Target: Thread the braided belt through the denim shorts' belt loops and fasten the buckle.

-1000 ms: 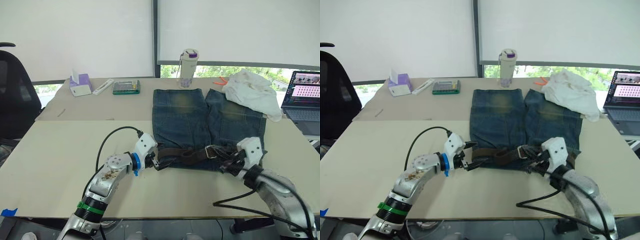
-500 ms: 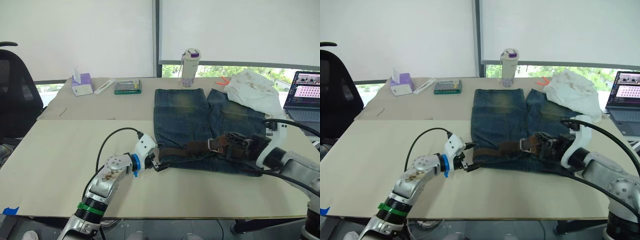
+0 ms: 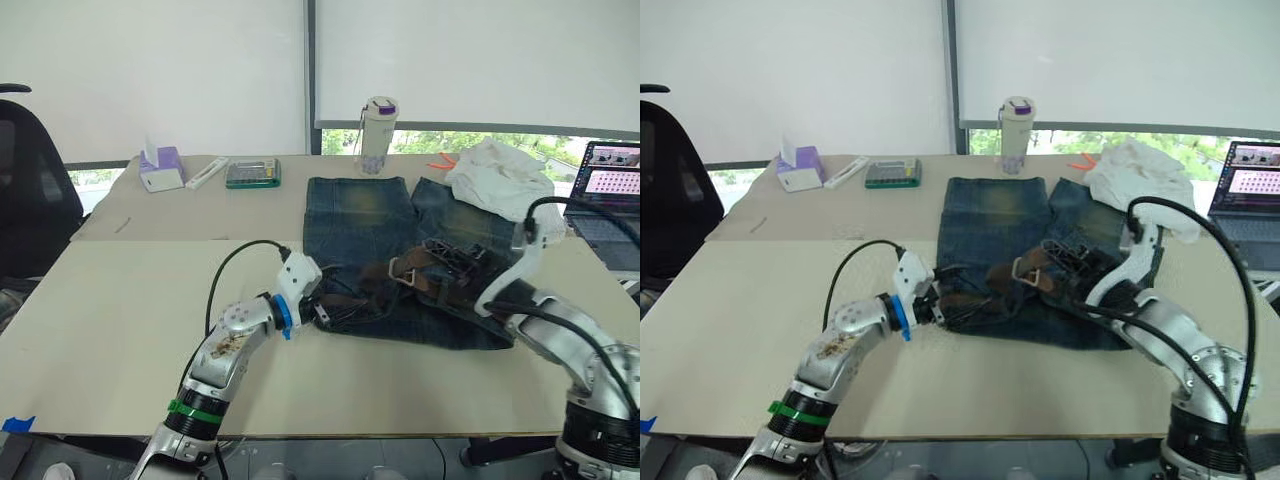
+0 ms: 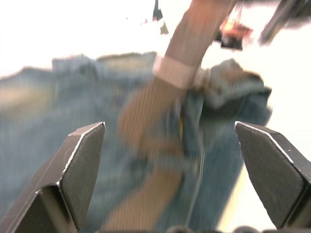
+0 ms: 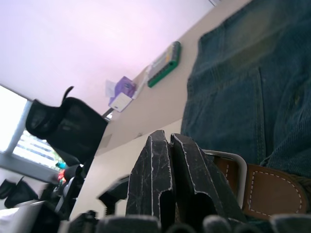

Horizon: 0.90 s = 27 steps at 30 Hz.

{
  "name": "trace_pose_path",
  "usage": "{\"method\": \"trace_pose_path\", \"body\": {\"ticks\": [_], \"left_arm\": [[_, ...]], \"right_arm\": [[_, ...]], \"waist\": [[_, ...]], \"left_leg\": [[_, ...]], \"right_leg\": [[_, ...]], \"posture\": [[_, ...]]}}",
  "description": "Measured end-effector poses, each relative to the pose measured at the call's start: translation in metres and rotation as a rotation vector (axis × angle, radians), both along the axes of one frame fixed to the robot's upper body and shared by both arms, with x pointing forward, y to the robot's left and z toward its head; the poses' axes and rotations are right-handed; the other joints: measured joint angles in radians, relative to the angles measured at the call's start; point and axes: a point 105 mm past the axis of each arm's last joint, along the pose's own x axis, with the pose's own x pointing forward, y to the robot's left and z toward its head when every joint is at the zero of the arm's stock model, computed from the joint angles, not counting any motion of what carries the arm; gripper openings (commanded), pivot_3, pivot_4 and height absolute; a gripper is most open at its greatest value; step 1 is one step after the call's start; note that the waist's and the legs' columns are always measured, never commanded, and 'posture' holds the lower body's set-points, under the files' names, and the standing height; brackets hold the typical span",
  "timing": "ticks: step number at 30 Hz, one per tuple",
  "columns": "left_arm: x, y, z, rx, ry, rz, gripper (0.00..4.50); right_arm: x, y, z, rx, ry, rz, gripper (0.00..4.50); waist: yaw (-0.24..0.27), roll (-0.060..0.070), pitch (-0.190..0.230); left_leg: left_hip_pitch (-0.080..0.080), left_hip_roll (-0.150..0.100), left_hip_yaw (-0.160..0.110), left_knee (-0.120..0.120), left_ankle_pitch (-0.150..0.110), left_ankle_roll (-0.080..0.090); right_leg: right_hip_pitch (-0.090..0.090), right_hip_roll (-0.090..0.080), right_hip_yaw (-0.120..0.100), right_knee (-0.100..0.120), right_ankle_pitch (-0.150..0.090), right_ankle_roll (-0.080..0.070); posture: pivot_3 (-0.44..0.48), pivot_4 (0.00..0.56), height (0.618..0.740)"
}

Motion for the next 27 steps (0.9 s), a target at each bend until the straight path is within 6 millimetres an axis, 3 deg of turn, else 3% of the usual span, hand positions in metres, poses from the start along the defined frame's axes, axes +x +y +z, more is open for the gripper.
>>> {"method": "trace_pose_path", "body": {"ticks": [3,12,15,25,27], "left_arm": [[0.0,-0.006,0.013,-0.009,-0.089,-0.008,4.5],[0.016,-0.048,0.015,0.047,-0.305,0.043,4.5],[0.017,-0.056,0.012,0.057,-0.353,0.059,3.73],[0.019,-0.058,0.012,0.053,-0.43,0.114,0.34],[0.019,-0.06,0.012,0.051,-0.427,0.115,0.01]], "right_arm": [[0.004,0.003,-0.003,0.004,0.02,-0.025,0.02],[0.009,0.011,-0.003,0.06,0.041,-0.061,0.02],[0.01,0.011,-0.002,0.075,0.041,-0.077,0.0],[0.008,0.011,-0.002,0.102,0.054,-0.108,0.0],[0.008,0.012,-0.003,0.101,0.055,-0.105,0.0]], "waist": [[0.0,0.0,0.0],[-0.001,0.0,0.0],[-0.001,0.0,0.0],[0.0,0.0,0.0],[-0.001,0.0,0.0]], "left_leg": [[0.0,0.0,0.0,0.0,0.0,0.0],[0.0,-0.001,0.001,0.0,0.0,0.0],[0.0,-0.001,0.001,0.0,0.0,0.0],[0.0,-0.001,0.0,0.0,0.0,0.0],[0.0,-0.001,0.0,0.0,0.0,0.0]], "right_leg": [[0.0,0.0,0.0,0.0,0.0,0.0],[0.0,0.001,0.0,0.0,0.0,0.0],[0.0,0.001,0.0,0.0,0.0,0.0],[0.0,0.001,0.0,0.0,0.0,0.0],[0.0,0.001,0.0,0.0,0.0,0.0]], "posture": [[0.0,0.15,0.74],[0.0,0.15,0.74],[0.0,0.15,0.74],[0.0,0.15,0.74],[0.0,0.15,0.74]]}}
